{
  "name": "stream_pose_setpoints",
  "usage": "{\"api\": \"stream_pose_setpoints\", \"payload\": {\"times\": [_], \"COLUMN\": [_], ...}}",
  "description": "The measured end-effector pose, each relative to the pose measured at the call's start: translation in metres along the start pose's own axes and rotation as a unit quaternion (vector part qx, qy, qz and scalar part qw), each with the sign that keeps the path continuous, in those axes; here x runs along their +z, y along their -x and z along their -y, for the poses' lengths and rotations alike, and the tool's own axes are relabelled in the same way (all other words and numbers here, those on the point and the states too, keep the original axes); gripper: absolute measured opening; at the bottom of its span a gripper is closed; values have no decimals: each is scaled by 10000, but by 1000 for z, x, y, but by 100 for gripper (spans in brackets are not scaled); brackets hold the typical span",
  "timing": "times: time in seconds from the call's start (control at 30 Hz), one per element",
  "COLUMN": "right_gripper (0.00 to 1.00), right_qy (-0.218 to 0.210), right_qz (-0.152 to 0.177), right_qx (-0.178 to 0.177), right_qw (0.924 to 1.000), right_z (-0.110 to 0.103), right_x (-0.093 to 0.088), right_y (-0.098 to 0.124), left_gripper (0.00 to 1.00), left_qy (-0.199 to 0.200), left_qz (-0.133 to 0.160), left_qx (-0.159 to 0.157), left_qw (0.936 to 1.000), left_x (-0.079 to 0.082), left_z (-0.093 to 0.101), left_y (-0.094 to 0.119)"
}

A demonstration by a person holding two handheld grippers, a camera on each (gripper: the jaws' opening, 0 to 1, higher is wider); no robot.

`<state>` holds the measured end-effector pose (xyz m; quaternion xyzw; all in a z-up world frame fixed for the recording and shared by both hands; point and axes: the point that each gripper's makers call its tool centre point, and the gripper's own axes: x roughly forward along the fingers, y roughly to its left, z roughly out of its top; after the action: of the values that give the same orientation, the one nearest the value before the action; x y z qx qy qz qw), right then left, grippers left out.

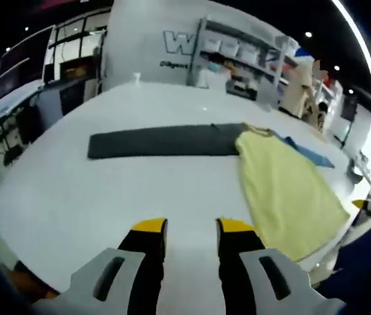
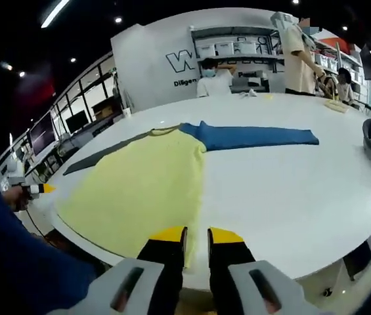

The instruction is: Fold the garment on the visible template until the final outline fits inside the template.

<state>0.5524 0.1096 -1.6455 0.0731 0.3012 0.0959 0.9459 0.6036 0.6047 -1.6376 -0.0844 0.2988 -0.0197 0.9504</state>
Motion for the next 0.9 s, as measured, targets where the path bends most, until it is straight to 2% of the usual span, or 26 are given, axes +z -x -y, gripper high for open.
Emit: {"api": "stream_pose_setpoints", "payload": {"times": [0.1, 0.13, 0.17, 0.27, 0.37, 0.47, 0.53, 0.63, 0.73, 0.8, 0.87, 0.9], "right_gripper": [6, 5, 5, 5, 5, 4, 4, 4, 4, 4, 6, 6], "right_qy": [-6, 2, 14, 33, 49, 61, 84, 100, 56, 31, 100, 165], "right_qz": [-8, -27, -50, -79, -104, -138, -170, -183, -122, -41, 42, 72], "right_qx": [10, 4, -8, -42, -102, -169, -201, -222, -265, -258, -226, -215], "right_qw": [10000, 10000, 10000, 10000, 9999, 9997, 9996, 9995, 9996, 9997, 9997, 9996], "right_z": [-7, -7, -8, -10, -14, -21, -24, -27, -34, -39, -43, -45], "right_x": [0, -1, -2, -3, -3, -1, -1, -2, 0, 3, 8, 11], "right_y": [-1, -1, -1, -1, 1, 3, 3, 4, 5, 5, 5, 5], "left_gripper": [32, 32, 33, 34, 34, 34, 34, 33, 29, 30, 31, 31], "left_qy": [396, 679, 764, 1182, 1510, 1453, 1424, 1471, 1558, 1582, 1635, 1636], "left_qz": [200, 301, 336, 516, 709, 708, 679, 659, 563, 543, 470, 463], "left_qx": [193, 247, 263, 408, 451, 479, 525, 536, 491, 493, 457, 460], "left_qw": [9988, 9969, 9962, 9908, 9850, 9857, 9861, 9855, 9850, 9847, 9844, 9844], "left_x": [14, 20, 22, 31, 41, 48, 49, 49, 45, 43, 40, 39], "left_z": [-27, -41, -45, -73, -90, -95, -106, -114, -123, -125, -135, -132], "left_y": [-10, -17, -18, -29, -41, -49, -58, -62, -70, -71, -79, -77]}}
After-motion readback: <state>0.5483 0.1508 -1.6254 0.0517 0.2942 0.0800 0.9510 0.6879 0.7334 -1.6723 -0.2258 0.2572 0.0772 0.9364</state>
